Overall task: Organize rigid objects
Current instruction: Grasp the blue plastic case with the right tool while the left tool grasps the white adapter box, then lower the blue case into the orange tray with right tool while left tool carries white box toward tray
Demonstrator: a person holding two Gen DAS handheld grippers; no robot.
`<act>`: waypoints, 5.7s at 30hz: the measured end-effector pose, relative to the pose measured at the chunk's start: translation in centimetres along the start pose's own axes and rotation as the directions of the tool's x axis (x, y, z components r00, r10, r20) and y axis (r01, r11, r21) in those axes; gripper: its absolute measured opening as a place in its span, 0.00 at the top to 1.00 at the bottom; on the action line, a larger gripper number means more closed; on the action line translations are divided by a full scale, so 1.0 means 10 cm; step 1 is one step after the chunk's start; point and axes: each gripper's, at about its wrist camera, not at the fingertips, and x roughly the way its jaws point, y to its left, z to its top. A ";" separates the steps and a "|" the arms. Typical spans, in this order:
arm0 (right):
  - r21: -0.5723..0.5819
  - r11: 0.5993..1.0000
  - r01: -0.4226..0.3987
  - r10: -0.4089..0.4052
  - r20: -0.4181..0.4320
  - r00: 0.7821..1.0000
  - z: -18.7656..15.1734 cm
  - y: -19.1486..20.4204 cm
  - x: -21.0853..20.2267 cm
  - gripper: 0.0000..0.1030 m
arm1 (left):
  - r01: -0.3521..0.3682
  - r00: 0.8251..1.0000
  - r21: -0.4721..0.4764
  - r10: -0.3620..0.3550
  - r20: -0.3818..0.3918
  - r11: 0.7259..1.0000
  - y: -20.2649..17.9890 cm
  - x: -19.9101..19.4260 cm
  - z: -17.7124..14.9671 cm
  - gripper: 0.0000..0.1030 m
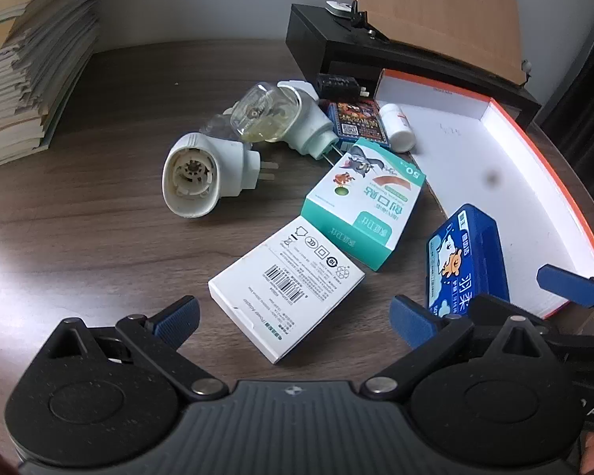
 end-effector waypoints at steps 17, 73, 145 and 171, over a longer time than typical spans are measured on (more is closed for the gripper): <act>0.003 1.000 0.001 -0.001 -0.021 1.000 0.00 0.03 0.06 0.01 | -0.001 1.000 0.010 0.001 -0.018 1.000 0.04 0.06 -0.02 0.00; 0.053 0.997 0.054 -0.047 -0.130 0.990 0.15 -0.04 0.55 0.61 | -0.018 0.992 0.138 0.001 0.126 0.990 0.00 0.12 0.02 0.42; -0.184 0.983 0.013 -0.003 0.054 0.999 1.46 -2.18 0.93 0.61 | -0.090 0.969 -0.121 0.115 0.219 0.989 -1.96 0.74 1.37 0.42; -0.234 0.972 0.026 -0.029 -0.009 1.000 1.62 -1.93 1.29 0.61 | -0.079 0.975 -0.144 0.106 0.193 0.986 -1.74 0.99 1.46 0.42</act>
